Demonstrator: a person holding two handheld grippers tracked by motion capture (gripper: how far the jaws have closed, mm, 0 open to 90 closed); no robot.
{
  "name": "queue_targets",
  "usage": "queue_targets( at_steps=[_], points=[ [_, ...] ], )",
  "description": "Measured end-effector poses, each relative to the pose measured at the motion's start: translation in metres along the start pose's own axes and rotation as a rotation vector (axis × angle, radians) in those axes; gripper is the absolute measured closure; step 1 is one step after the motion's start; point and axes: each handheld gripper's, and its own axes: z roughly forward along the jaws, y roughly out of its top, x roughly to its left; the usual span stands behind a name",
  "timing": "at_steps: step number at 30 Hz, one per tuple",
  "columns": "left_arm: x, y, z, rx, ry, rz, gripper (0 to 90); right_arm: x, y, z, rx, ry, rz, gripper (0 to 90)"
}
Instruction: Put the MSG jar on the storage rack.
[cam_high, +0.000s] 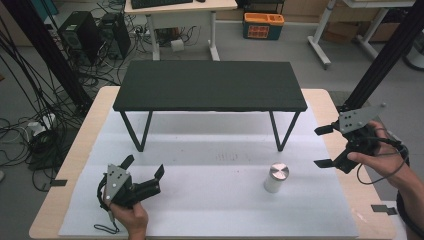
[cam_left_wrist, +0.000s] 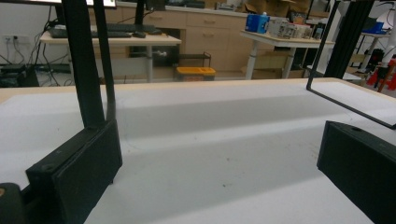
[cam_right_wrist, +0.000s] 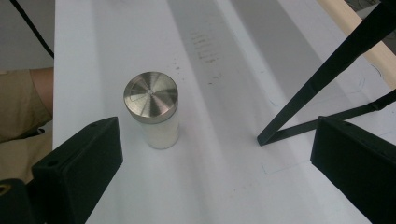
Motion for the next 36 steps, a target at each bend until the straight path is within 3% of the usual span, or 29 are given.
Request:
queue_targets(
  at_steps=[14, 36],
  points=[
    [0.000, 0.000, 0.000, 0.002, -0.001, 0.003, 0.2, 0.002, -0.005, 0.003, -0.004, 0.005, 0.012, 1.9],
    [-0.001, 0.002, 0.002, 0.011, -0.005, 0.011, 0.2, 0.001, -0.024, 0.046, 0.012, 0.080, 0.042, 2.1]
  ],
)
